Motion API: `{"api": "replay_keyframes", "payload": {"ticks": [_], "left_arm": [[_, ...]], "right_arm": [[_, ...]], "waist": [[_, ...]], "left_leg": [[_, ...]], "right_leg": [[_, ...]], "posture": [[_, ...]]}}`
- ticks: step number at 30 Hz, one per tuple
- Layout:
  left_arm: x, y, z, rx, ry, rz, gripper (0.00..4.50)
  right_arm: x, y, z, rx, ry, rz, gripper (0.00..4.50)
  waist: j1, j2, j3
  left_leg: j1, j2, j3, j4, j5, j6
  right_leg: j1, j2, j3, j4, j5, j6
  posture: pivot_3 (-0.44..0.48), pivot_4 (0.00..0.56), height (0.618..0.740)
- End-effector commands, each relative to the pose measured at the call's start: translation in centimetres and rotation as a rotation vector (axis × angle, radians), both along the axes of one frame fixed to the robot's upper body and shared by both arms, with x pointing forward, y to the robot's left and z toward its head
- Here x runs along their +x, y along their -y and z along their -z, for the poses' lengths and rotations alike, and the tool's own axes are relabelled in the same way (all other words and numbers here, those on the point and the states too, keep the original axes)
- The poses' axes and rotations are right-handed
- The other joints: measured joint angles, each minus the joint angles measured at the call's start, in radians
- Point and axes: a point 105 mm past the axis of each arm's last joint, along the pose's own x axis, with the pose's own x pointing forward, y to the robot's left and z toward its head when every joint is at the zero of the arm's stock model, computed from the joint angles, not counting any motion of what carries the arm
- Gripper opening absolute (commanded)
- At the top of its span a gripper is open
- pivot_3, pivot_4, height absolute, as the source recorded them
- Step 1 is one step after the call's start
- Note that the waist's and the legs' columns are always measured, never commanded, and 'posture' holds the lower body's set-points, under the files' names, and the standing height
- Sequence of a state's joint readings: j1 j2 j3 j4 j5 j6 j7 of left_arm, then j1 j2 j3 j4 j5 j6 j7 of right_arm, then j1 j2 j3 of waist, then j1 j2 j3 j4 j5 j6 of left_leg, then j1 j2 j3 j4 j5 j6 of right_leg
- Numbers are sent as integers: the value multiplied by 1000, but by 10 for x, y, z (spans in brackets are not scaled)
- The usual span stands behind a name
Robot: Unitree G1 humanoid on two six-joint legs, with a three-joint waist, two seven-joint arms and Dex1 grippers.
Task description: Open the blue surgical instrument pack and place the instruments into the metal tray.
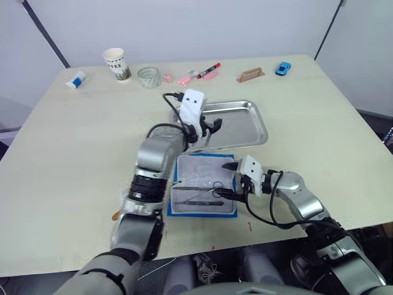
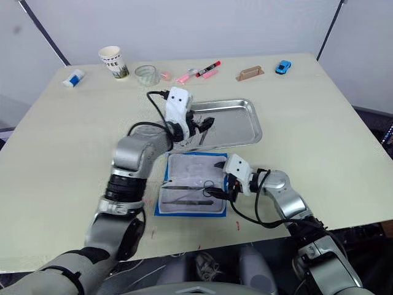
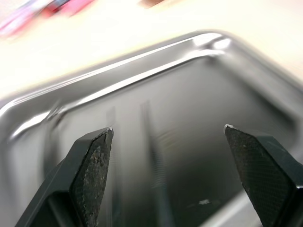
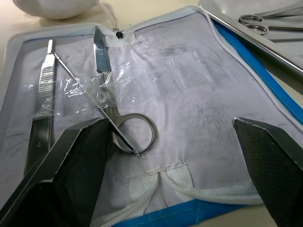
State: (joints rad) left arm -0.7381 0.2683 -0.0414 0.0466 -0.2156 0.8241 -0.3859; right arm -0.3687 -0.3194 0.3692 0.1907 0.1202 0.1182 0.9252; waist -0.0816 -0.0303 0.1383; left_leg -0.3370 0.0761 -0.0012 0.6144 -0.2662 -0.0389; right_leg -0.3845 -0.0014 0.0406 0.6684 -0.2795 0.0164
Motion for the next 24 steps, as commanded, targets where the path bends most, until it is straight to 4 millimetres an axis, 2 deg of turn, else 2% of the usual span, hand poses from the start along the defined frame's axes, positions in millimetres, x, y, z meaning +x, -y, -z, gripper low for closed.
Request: {"api": "replay_keyframes", "payload": {"ticks": [1, 7, 12, 14, 15, 18, 24], "left_arm": [[-23, 0, -21, -59, 95, 269, 4002], [-57, -31, -15, -39, 104, 540, 4002], [-75, -68, 2, 96, 50, 696, 4002], [-81, -84, 15, 210, 48, 747, 4002], [-86, -91, 21, 250, 34, 782, 4271], [-99, -113, 38, 320, -21, 881, 4271], [-105, -121, 48, 361, -17, 946, 4271]], "right_arm": [[-20, 22, 77, -231, -204, 75, 4500], [-19, 23, 76, -232, -200, 81, 4500], [-19, 24, 77, -232, -198, 84, 4500], [-19, 24, 77, -232, -199, 85, 4500], [-19, 24, 77, -231, -199, 86, 4500], [-18, 24, 76, -231, -196, 85, 4500], [-18, 25, 76, -234, -193, 84, 4500]], "waist": [[-2, 0, 0], [-5, 0, 0], [-7, 0, 1], [-7, 0, 1], [-7, 0, 0], [-7, 0, 0], [-6, -5, -3]], "left_leg": [[0, 1, 2, 0, 0, 0], [0, 5, 7, 0, 0, 0], [0, 8, 10, 0, 0, 0], [0, 8, 10, 0, 0, 0], [0, 8, 11, 0, 0, 0], [-1, 9, 12, -1, 0, 0], [-6, 14, 18, -1, 0, 1]], "right_leg": [[0, 0, 0, 0, 0, 0], [-1, 0, -1, -1, 0, 0], [-1, 1, -1, -2, 0, -1], [-2, 1, -1, -2, 0, -1], [-3, 1, -1, -2, 0, -1], [-3, 1, 0, -3, 0, -1], [-11, 2, 0, -2, 1, -3]], "posture": [[0, 150, 740], [0, 150, 740], [0, 150, 740], [0, 150, 740], [0, 150, 740], [0, 150, 740], [0, 150, 740]]}}
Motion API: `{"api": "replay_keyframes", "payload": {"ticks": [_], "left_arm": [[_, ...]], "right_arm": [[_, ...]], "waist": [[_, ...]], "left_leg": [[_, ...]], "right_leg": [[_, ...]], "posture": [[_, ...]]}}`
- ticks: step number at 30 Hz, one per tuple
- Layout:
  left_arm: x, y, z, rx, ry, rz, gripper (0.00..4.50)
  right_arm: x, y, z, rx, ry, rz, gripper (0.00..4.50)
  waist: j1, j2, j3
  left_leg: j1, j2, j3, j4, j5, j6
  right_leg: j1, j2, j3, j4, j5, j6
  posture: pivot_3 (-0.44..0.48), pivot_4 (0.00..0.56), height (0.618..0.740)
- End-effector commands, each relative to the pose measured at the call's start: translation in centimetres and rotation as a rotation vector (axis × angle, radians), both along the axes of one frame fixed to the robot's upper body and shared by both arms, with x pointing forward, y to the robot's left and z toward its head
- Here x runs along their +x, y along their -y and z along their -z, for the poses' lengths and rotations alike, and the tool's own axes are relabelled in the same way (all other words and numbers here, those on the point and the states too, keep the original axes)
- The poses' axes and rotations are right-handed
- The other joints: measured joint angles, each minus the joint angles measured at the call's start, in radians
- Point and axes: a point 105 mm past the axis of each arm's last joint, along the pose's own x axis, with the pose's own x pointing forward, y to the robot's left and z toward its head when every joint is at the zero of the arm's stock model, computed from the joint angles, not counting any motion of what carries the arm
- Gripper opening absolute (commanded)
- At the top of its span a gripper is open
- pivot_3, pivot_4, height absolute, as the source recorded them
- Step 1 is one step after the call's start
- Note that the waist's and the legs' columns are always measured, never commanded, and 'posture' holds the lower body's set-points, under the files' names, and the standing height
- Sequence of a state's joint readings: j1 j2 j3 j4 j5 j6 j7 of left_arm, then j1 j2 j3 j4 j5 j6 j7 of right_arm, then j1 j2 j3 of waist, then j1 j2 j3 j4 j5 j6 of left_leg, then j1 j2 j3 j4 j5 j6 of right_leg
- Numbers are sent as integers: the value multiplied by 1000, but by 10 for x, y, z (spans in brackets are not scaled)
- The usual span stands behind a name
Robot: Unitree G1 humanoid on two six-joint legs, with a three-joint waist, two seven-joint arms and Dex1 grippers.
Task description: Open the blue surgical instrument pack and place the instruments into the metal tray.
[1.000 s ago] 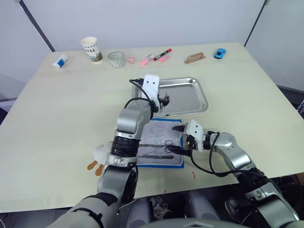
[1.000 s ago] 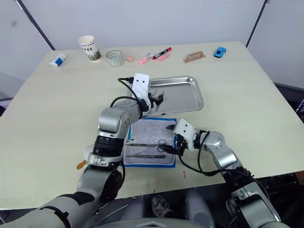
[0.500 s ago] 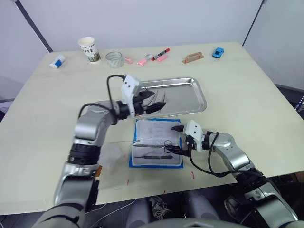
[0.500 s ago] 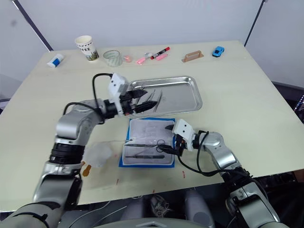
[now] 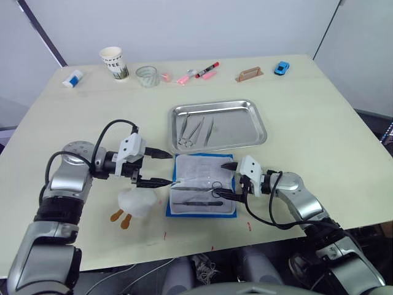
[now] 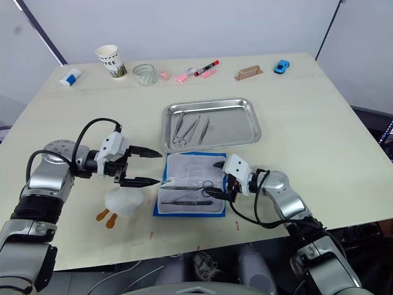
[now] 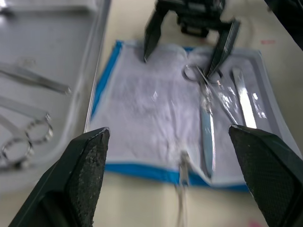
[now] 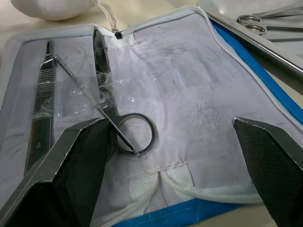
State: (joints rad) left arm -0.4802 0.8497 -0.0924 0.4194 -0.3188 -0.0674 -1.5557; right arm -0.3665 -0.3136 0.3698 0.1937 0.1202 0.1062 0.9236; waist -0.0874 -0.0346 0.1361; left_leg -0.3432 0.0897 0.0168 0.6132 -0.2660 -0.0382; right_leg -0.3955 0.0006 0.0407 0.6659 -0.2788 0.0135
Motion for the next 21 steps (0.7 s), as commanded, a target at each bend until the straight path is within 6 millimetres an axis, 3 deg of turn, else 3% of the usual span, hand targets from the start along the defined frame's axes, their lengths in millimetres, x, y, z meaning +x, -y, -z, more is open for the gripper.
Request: {"api": "replay_keyframes", "payload": {"ticks": [1, 7, 13, 21], "left_arm": [[-5, 2, -5, 26, 48, 103, 4271], [-4, 6, 13, 75, 65, 161, 4271], [0, 18, 18, 45, 62, 187, 4271], [0, 15, 23, 49, 38, 180, 4271]], "right_arm": [[-17, 27, 76, -243, -198, 87, 4500], [-16, 29, 74, -243, -192, 88, 4500], [-15, 32, 71, -238, -185, 91, 4500], [-12, 30, 36, -106, -92, 65, 4500]], "waist": [[0, -2, -1], [0, -3, -2], [1, -6, -4], [23, -7, -4]], "left_leg": [[0, 1, 1, 0, 0, 0], [0, 22, 33, 1, 0, 0], [0, 29, 47, 1, 0, 0], [-5, 28, 50, 1, 0, 0]], "right_leg": [[0, 0, 0, 0, 0, 0], [-1, 0, -1, 0, -1, -2], [-1, 0, 0, 0, -2, -5], [-12, 0, 3, 0, 2, -4]], "posture": [[0, 150, 740], [0, 150, 740], [0, 150, 740], [0, 150, 740]]}}
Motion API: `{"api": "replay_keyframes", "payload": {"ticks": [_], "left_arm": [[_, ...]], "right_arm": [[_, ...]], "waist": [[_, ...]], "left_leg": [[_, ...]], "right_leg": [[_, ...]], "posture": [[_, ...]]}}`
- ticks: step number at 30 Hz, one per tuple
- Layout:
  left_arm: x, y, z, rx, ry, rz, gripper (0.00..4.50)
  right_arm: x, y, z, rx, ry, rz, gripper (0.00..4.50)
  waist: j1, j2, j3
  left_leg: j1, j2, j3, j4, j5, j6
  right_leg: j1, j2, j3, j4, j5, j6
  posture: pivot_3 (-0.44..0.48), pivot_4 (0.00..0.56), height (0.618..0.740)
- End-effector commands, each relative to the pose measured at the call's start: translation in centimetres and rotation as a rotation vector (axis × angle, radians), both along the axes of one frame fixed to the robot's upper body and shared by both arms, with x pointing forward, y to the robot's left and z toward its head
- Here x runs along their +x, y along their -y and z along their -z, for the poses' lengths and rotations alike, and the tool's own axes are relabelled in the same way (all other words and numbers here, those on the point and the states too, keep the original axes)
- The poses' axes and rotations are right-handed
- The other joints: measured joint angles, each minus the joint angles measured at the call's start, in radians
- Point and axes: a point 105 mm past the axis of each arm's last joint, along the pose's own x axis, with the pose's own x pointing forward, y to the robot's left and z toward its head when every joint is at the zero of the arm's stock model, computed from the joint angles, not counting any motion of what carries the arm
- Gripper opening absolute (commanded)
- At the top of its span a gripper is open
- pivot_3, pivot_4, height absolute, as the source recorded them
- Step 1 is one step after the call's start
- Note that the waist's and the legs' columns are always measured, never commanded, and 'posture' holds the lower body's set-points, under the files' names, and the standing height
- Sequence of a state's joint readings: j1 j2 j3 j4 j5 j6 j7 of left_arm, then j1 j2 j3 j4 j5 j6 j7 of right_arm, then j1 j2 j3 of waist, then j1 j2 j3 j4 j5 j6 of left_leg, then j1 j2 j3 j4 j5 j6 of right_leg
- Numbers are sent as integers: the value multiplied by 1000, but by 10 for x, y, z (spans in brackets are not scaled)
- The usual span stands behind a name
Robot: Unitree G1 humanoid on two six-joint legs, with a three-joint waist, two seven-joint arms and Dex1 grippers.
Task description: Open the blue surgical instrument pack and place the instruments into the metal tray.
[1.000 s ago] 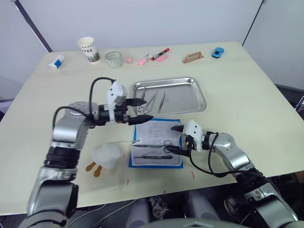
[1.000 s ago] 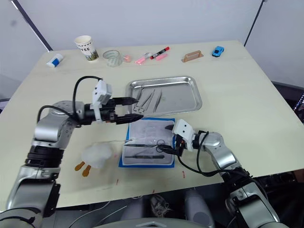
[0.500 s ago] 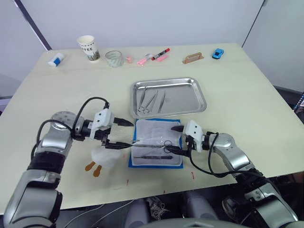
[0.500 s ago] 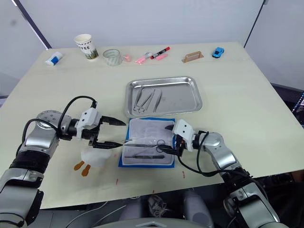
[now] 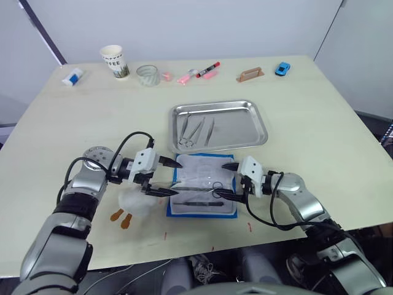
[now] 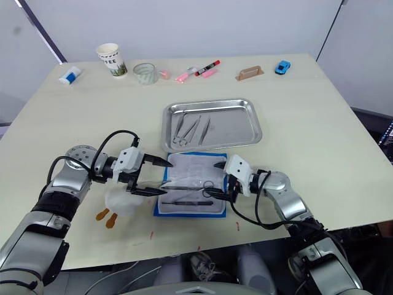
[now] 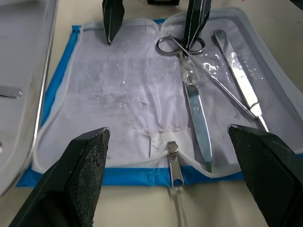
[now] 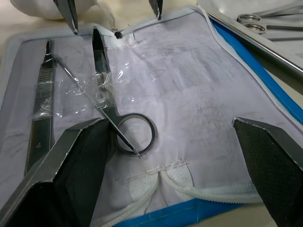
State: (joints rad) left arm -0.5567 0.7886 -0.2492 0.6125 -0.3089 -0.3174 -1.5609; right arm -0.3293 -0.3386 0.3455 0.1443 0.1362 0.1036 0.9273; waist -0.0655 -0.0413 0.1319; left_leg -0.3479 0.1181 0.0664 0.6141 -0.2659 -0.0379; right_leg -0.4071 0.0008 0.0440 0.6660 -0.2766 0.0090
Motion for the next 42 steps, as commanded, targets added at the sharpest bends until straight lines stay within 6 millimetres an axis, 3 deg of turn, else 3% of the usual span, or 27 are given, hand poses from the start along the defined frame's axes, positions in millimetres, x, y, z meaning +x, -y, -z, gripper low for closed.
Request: {"api": "replay_keyframes", "payload": {"ticks": [1, 5, 13, 24, 32, 42], "left_arm": [[-4, -2, -3, 15, -1, 55, 4271], [-3, 1, -4, -8, -6, 55, 4271], [-5, 10, -8, -73, -18, 69, 4271], [-7, 27, -11, -141, -29, 117, 4271], [-4, 32, -13, -161, -19, 128, 4271], [-3, 40, 3, -162, -35, 135, 4271]], "right_arm": [[-8, 20, 33, -95, -88, 44, 4500], [-11, 19, 10, -9, -48, 24, 4500], [-28, 37, -25, 92, 5, -9, 4500], [-53, 66, -62, 197, 33, -9, 4500], [-61, 88, -64, 168, 28, 19, 4500], [-62, 86, -74, 180, 44, -3, 4500]], "waist": [[5, 0, 0], [23, 2, 1], [51, 7, 5], [55, 13, 13], [57, 13, 13], [56, 13, 13]], "left_leg": [[0, 0, 0, 0, 0, 0], [-8, 0, 2, 1, 0, 0], [-32, -1, 1, 7, -3, 4], [-38, -1, -1, 19, -8, 13], [-38, -2, -1, 22, -8, 13], [-39, -2, 2, 29, -8, 13]], "right_leg": [[0, 0, 0, 0, 0, 0], [-7, 0, 1, -2, 0, 0], [-26, 0, 0, -4, 0, 1], [-26, 0, -1, -2, 1, 3], [-24, 0, 0, -1, 2, 4], [-24, 0, 0, 5, 2, 4]], "posture": [[0, 150, 740], [0, 150, 740], [0, 150, 740], [0, 150, 740], [0, 150, 740], [0, 150, 740]]}}
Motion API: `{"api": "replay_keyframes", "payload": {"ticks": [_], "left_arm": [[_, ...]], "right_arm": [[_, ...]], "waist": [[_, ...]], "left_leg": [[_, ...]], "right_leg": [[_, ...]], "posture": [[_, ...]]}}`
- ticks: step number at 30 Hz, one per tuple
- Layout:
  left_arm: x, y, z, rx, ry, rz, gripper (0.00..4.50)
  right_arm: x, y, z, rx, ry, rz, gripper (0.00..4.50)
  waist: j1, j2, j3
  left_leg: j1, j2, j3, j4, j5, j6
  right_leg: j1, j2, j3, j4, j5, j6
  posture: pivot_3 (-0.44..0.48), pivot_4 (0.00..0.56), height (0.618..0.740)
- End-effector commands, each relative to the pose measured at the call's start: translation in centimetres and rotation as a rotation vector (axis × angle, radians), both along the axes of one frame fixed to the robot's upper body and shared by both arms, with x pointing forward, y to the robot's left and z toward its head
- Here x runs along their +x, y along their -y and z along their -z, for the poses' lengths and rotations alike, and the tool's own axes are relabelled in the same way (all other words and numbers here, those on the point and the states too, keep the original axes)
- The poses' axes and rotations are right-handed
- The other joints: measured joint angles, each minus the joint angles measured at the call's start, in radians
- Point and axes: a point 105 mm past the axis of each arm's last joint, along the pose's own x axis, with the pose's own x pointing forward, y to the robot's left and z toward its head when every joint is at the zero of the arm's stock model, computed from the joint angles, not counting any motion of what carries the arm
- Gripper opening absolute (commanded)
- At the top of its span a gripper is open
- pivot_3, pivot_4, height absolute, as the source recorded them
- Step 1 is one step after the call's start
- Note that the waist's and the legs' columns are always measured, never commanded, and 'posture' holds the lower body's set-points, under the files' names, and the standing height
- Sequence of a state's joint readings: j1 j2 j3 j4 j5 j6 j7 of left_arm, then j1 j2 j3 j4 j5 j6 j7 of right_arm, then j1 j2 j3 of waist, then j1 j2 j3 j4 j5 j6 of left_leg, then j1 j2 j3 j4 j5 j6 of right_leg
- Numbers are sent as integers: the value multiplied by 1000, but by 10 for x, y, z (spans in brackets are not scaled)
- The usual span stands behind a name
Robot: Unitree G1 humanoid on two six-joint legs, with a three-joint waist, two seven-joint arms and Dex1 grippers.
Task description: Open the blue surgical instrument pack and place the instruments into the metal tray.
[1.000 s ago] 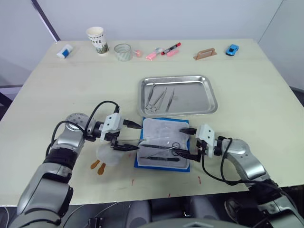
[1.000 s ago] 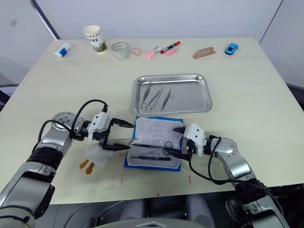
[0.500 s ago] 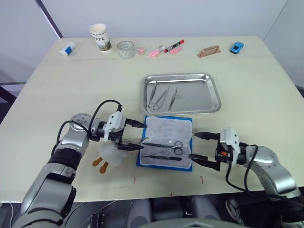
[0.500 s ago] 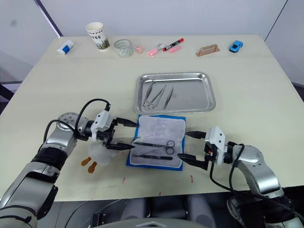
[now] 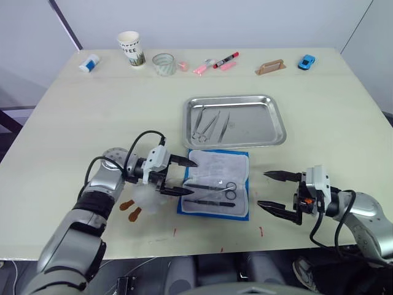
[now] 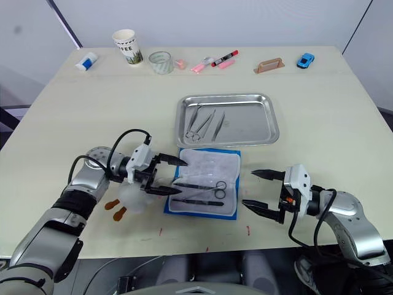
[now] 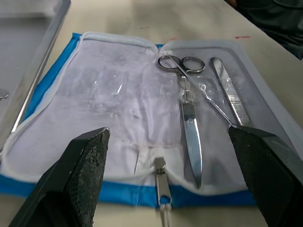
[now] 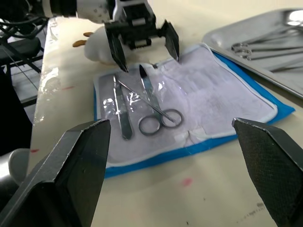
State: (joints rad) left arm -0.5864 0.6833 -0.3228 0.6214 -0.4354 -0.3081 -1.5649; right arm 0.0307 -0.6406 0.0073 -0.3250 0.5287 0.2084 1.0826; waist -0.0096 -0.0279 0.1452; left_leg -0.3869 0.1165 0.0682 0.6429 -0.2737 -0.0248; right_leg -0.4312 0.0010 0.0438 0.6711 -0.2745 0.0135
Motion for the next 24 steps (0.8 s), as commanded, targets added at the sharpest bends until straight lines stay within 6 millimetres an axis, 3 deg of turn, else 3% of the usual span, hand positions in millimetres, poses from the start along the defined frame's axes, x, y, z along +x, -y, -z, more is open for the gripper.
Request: {"api": "replay_keyframes", "payload": {"ticks": [1, 11, 18, 24], "left_arm": [[-3, -1, 5, 17, 11, 43, 4271], [-6, 1, 28, 48, -7, 53, 4271], [-10, -5, 45, 137, -114, 42, 4271], [-10, -2, 50, 129, -136, 32, 4271]], "right_arm": [[0, 0, -15, 9, 54, -14, 4500], [2, 0, -14, -15, 61, -13, 4500], [0, -4, -11, -22, 55, -26, 4500], [1, -5, -6, -40, 54, -34, 4500]], "waist": [[0, 0, 0], [-2, 0, 0], [-3, 3, -2], [-4, 6, -3]], "left_leg": [[0, 0, 0, 2, 0, 0], [5, 0, 1, 9, 0, 1], [7, 0, 4, 9, 0, 1], [9, 0, 6, 11, 0, 1]], "right_leg": [[0, 0, 0, 1, 0, 0], [9, 0, 2, 8, -1, 1], [12, 0, 2, 8, -2, 2], [17, 1, 1, 8, -2, 2]], "posture": [[0, 150, 740], [0, 150, 740], [0, 150, 740], [0, 150, 740]]}}
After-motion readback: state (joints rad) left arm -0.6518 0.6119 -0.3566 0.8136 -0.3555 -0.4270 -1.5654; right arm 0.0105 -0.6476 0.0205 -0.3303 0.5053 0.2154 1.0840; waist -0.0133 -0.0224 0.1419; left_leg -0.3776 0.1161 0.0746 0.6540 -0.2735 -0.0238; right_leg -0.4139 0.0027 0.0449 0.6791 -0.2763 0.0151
